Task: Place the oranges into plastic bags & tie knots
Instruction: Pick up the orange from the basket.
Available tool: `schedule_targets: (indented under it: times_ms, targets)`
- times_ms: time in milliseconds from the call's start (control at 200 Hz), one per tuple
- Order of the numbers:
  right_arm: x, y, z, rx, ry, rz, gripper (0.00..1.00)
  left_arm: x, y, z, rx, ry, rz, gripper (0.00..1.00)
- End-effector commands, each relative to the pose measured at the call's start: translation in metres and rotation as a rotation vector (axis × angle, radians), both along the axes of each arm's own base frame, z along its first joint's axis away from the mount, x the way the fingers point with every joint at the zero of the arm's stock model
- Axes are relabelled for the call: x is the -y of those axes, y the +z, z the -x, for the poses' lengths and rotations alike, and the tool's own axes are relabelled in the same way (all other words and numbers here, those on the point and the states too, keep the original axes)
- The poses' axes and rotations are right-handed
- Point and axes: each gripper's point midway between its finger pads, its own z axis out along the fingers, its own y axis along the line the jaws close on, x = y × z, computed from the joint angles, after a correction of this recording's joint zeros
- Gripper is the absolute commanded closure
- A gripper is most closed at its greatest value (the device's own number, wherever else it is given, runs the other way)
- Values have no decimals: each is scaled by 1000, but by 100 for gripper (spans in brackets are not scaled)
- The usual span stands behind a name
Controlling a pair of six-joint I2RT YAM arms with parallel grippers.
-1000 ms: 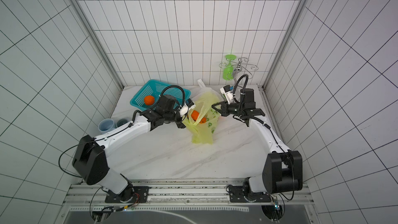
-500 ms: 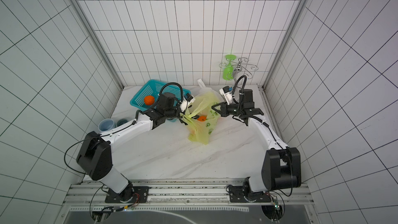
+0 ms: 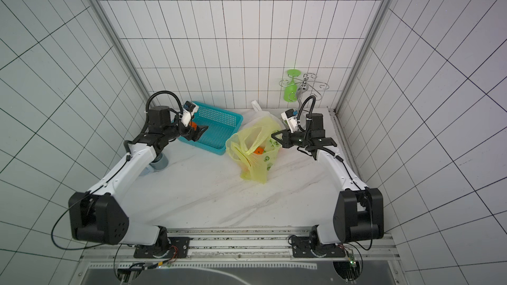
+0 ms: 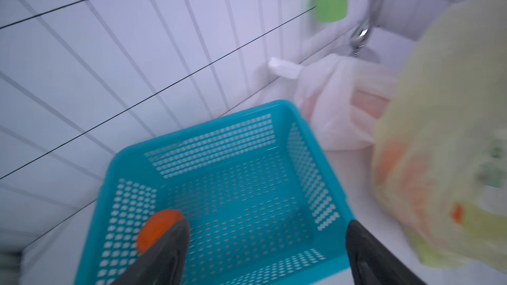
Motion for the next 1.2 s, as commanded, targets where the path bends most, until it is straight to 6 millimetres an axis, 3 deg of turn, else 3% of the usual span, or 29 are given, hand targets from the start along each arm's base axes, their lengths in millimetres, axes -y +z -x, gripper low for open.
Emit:
schedule_targets:
  times_ms: [0, 170, 435, 630, 780, 815, 905, 1084, 1194]
  targets:
    - [3, 1, 6, 19, 1, 8, 100, -78, -55, -57, -100, 334, -305, 11]
    - [3, 1, 8, 27, 2, 12, 100, -104, -118, -100, -259, 390, -445, 8]
    - [2, 3, 11, 32, 11, 5, 100, -105, -175, -123, -363, 382, -476, 8]
    - [2, 3, 11, 35, 9, 7, 100, -96, -191, -132, -371, 347, -435, 23]
    - [3, 2, 11, 30, 6, 8, 100, -79, -169, -127, -348, 290, -382, 38]
    - [3, 2, 11, 32, 5, 9, 100, -75, -159, -121, -342, 276, -371, 40]
    - [3, 4, 12, 37, 4, 8, 100, -54, -108, -90, -293, 203, -257, 42]
    - [3, 7, 13, 43, 5, 4, 100, 24, -24, 34, -220, -183, 117, 44]
    - [2, 9, 12, 45, 8, 0, 100, 67, 0, 97, -180, -355, 246, 45]
